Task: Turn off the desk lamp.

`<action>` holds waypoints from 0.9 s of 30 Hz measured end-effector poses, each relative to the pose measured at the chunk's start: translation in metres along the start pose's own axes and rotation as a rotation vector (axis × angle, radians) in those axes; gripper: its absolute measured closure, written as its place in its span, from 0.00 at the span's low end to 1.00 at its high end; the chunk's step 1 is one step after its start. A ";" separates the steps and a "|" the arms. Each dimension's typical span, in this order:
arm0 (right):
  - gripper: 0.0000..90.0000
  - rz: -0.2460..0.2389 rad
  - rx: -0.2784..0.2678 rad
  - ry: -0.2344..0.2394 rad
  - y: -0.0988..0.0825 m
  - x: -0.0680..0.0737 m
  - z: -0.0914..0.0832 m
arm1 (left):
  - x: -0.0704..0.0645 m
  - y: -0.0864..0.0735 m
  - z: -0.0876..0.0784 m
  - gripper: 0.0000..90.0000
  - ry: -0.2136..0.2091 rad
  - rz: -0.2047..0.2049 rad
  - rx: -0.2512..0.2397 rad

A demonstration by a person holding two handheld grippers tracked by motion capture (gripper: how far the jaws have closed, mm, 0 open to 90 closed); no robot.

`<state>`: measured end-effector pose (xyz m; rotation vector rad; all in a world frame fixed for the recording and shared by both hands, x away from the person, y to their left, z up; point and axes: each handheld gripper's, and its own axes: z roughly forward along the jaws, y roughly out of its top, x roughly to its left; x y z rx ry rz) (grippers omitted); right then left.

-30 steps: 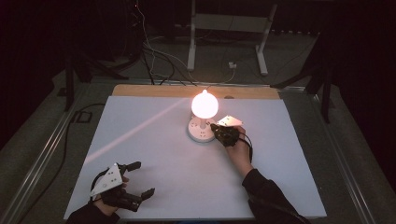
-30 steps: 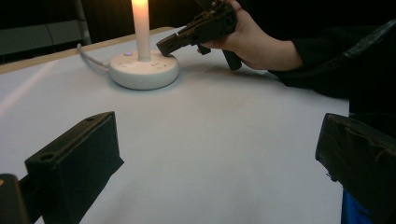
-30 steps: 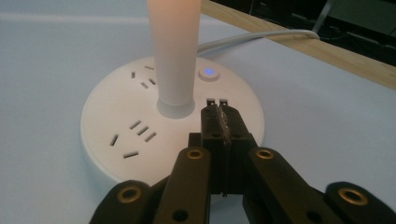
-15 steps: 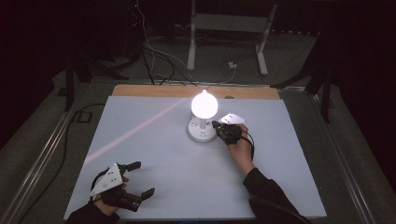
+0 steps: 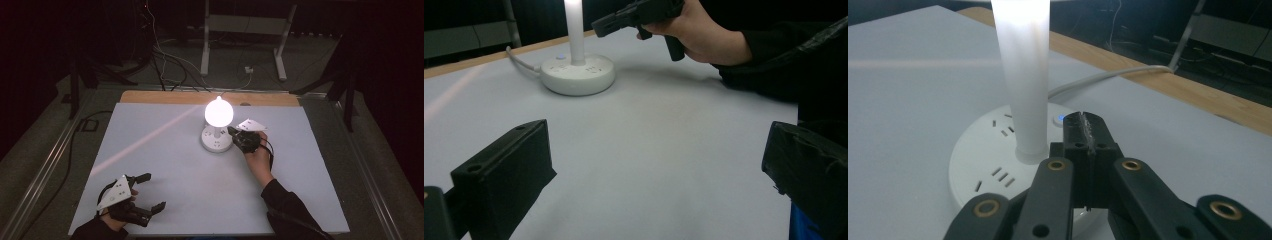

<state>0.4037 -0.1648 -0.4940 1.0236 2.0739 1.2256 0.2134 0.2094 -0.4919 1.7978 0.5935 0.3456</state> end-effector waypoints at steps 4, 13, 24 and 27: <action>1.00 0.004 0.011 0.007 -0.003 0.001 0.003 | 0.000 0.000 0.000 0.01 0.000 0.000 0.000; 1.00 -0.004 0.055 0.013 -0.013 0.002 0.012 | 0.000 0.000 0.000 0.01 0.000 0.000 0.001; 1.00 -0.014 0.078 0.012 -0.017 0.004 0.016 | 0.000 0.000 0.000 0.01 0.000 -0.001 0.000; 1.00 -0.016 0.078 0.014 -0.018 0.005 0.016 | 0.000 0.000 0.000 0.01 -0.001 0.000 0.000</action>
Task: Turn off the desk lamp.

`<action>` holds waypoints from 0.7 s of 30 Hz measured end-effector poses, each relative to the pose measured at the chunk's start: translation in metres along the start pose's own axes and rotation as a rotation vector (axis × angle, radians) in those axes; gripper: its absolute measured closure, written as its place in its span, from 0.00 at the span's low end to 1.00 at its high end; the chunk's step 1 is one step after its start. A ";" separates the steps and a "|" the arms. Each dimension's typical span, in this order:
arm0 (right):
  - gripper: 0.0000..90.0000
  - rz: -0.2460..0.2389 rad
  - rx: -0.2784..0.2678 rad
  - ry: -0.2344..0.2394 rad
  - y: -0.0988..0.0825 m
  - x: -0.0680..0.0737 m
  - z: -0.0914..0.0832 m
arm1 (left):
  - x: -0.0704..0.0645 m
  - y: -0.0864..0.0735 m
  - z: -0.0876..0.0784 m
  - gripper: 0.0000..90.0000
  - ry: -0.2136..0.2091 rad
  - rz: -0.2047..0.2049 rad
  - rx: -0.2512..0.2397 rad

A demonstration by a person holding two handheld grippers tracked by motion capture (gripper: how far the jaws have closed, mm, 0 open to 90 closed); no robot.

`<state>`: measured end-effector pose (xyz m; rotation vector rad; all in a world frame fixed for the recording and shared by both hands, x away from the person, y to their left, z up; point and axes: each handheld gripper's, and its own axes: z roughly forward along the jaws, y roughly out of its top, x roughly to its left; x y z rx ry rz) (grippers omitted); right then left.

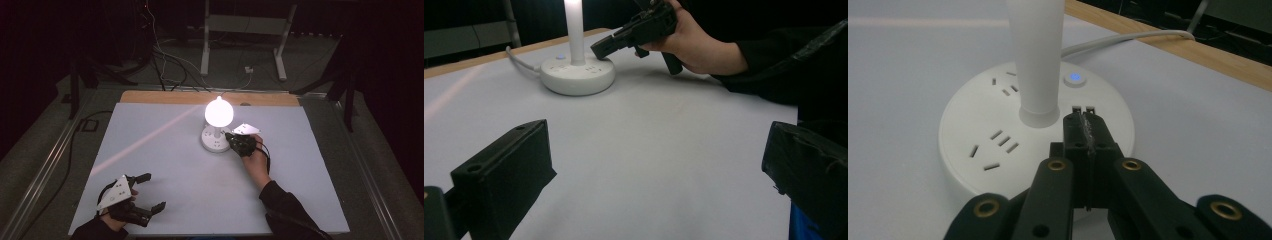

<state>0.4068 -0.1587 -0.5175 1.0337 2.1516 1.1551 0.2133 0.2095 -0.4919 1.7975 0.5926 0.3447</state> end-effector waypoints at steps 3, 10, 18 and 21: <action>1.00 -0.008 -0.003 0.005 -0.001 0.001 0.000 | 0.000 0.000 0.000 0.01 0.000 0.001 0.001; 1.00 -0.017 0.001 0.017 0.000 0.003 0.002 | 0.000 0.000 0.000 0.01 0.000 0.000 -0.001; 1.00 -0.003 -0.018 0.042 -0.003 -0.003 0.002 | 0.000 0.000 0.000 0.01 0.000 0.003 0.002; 1.00 0.021 -0.023 0.064 -0.004 -0.005 0.003 | 0.000 0.000 0.000 0.01 -0.001 0.003 0.000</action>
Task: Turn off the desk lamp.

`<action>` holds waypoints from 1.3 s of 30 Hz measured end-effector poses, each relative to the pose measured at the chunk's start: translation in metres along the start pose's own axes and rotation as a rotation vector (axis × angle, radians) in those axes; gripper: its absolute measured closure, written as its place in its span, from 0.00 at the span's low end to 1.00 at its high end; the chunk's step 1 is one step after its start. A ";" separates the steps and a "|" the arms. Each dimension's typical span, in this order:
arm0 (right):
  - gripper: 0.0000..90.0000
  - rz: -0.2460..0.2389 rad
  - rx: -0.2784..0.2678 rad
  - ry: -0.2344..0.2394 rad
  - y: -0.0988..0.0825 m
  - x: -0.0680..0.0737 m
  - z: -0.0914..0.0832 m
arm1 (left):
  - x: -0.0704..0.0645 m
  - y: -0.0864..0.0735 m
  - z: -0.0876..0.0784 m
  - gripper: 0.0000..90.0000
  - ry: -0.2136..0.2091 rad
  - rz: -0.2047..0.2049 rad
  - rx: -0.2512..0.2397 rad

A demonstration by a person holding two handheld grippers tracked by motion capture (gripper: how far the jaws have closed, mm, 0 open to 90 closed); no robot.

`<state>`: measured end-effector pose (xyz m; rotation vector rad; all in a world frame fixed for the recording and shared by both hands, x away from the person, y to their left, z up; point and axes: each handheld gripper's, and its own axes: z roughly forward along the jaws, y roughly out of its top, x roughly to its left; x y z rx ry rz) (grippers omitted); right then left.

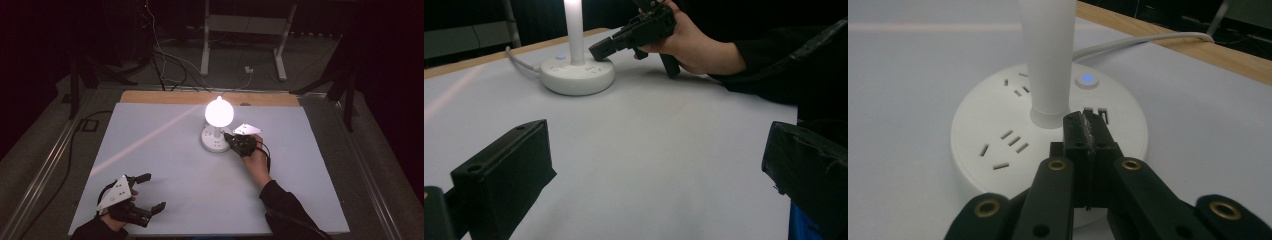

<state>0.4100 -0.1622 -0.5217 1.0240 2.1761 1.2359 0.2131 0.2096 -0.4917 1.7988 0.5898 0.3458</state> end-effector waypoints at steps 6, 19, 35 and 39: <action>0.94 -0.042 -0.021 -0.012 0.008 0.001 -0.009 | 0.000 0.000 0.000 0.01 -0.001 0.000 -0.002; 0.47 -0.028 -0.031 0.039 0.014 0.000 -0.034 | 0.001 0.001 0.000 0.01 0.000 -0.008 -0.007; 0.00 0.034 -0.030 0.134 -0.002 0.004 -0.083 | 0.004 0.001 0.003 0.01 -0.002 -0.015 -0.008; 0.00 0.027 -0.006 0.141 -0.012 0.001 -0.100 | 0.003 0.001 0.002 0.01 -0.003 -0.013 -0.009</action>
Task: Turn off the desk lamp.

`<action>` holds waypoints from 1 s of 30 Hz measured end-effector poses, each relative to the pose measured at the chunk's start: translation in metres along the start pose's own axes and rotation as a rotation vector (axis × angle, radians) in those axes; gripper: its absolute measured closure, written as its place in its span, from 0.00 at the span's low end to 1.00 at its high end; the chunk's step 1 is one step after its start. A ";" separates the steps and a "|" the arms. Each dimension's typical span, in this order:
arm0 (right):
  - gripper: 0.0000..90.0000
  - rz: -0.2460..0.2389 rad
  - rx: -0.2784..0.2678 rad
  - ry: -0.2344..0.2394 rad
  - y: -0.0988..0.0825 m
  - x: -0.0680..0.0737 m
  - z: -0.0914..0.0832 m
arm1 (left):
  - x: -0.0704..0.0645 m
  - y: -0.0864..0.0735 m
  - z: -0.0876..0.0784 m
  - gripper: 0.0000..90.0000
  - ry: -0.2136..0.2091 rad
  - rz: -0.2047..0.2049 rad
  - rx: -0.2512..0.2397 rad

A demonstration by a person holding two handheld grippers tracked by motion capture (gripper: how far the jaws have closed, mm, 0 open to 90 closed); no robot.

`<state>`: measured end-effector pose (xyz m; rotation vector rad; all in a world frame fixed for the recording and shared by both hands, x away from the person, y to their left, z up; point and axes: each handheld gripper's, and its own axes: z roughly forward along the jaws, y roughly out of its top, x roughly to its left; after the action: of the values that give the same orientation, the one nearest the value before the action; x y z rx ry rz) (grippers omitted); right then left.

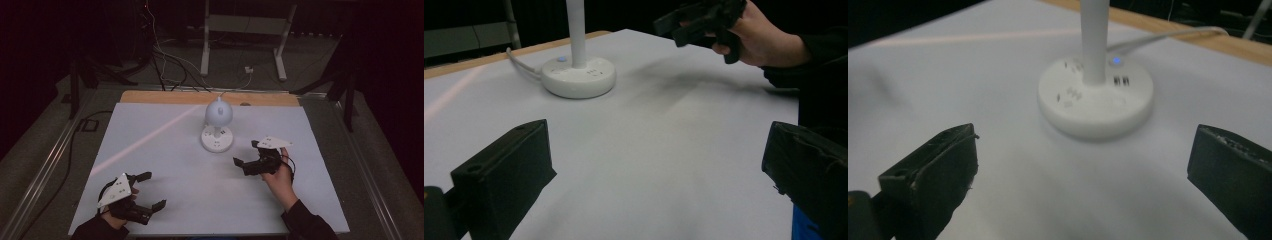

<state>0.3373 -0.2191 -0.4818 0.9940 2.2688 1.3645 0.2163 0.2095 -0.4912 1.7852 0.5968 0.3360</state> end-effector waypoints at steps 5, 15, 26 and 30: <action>0.00 -0.005 0.022 -0.023 -0.011 0.003 -0.023 | -0.002 0.000 -0.001 0.01 -0.001 0.008 0.001; 0.00 0.027 0.077 -0.054 -0.044 0.000 -0.060 | -0.002 0.000 0.000 0.01 0.001 0.009 0.003; 0.00 0.038 0.085 -0.078 -0.073 -0.001 -0.091 | -0.002 0.000 -0.001 0.01 0.006 0.007 0.001; 0.00 0.047 0.080 -0.079 -0.076 -0.004 -0.093 | -0.001 0.000 0.000 0.01 0.008 0.007 0.005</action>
<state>0.2563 -0.3053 -0.5013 1.1132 2.2706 1.2387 0.2152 0.2090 -0.4910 1.7916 0.5974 0.3473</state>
